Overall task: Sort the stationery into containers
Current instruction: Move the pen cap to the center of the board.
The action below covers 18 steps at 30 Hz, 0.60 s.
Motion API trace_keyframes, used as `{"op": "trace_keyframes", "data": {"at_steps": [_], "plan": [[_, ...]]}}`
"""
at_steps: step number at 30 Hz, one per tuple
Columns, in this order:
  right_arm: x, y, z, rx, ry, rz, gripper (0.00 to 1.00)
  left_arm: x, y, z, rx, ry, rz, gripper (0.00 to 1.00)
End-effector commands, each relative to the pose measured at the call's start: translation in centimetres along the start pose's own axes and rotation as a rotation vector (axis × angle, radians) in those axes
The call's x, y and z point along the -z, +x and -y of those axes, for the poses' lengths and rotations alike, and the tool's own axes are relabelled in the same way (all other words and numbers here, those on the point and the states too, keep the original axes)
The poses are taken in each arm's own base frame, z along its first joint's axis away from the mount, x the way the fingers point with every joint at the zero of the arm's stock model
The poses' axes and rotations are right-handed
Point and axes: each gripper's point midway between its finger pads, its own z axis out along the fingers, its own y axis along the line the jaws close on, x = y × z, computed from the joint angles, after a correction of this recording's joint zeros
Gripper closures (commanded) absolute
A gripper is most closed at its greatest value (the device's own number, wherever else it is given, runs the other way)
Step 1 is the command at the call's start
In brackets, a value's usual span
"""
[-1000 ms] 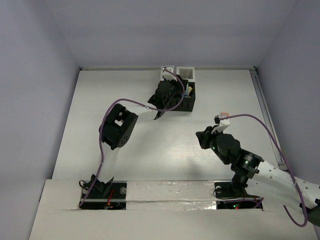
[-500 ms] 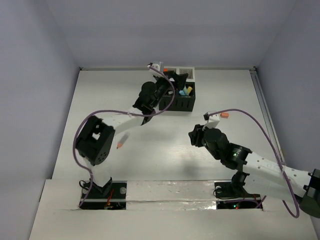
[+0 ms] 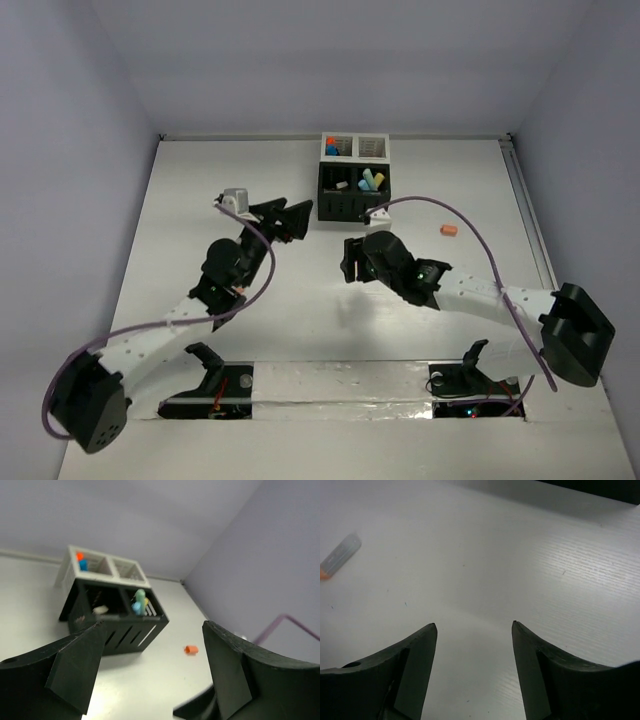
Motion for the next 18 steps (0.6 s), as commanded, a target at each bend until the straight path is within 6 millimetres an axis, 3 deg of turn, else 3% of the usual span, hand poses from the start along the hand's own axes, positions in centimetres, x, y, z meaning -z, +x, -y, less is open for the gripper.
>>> {"op": "trace_keyframes", "data": {"at_steps": [1, 2, 3, 5, 6, 7, 8, 9, 11, 13, 14, 15, 16, 18], "plan": [[-1.1, -3.3, -1.4, -0.046, -0.074, 0.017, 0.31, 2.7, -1.0, -1.3, 0.009, -0.066, 0.002, 0.26], [-2.2, -2.5, -2.0, -0.031, -0.088, -0.025, 0.28, 3.7, 0.3, -2.5, -0.017, -0.110, -0.052, 0.26], [-2.6, -1.7, -3.4, -0.025, -0.152, -0.076, 0.27, 4.7, -1.1, -2.5, -0.016, -0.120, -0.018, 0.26], [-3.7, -2.6, -6.1, -0.042, -0.235, -0.102, 0.25, 6.2, -0.7, -3.9, -0.046, -0.170, -0.048, 0.25], [-4.7, -0.7, -7.9, -0.021, -0.276, -0.155, 0.24, 7.1, -2.0, -4.1, -0.042, -0.188, -0.006, 0.25], [-5.1, -0.4, -8.9, -0.009, -0.289, -0.163, 0.23, 7.6, -2.3, -4.3, -0.034, -0.201, 0.003, 0.25], [-5.4, -1.7, -10.7, -0.002, -0.318, -0.141, 0.21, 8.5, -2.7, -4.6, -0.026, -0.205, 0.027, 0.25], [-6.5, -0.3, -10.7, 0.018, -0.283, -0.177, 0.21, 8.8, -2.8, -4.8, -0.021, -0.211, 0.041, 0.25], [-7.3, -1.1, -10.1, 0.010, -0.221, -0.156, 0.22, 9.6, -2.4, -5.5, -0.019, -0.217, 0.055, 0.24], [-7.7, -3.4, -6.0, -0.026, -0.047, -0.065, 0.25, 10.0, -1.6, -6.1, -0.024, -0.230, 0.042, 0.24], [-7.7, -4.1, -4.2, -0.062, 0.000, -0.043, 0.32, 10.1, -1.3, -6.2, -0.025, -0.230, 0.034, 0.24], [-7.5, -3.6, -1.7, -0.097, 0.047, -0.043, 0.38, 10.1, -1.1, -6.1, -0.024, -0.216, 0.027, 0.24], [-6.7, -6.2, 1.9, -0.203, 0.098, 0.024, 0.43, 10.1, -0.8, -6.1, -0.023, -0.208, 0.022, 0.24], [-5.6, -7.0, 6.5, -0.297, 0.173, 0.069, 0.49, 10.1, -0.4, -5.8, -0.023, -0.191, 0.012, 0.24]]}}
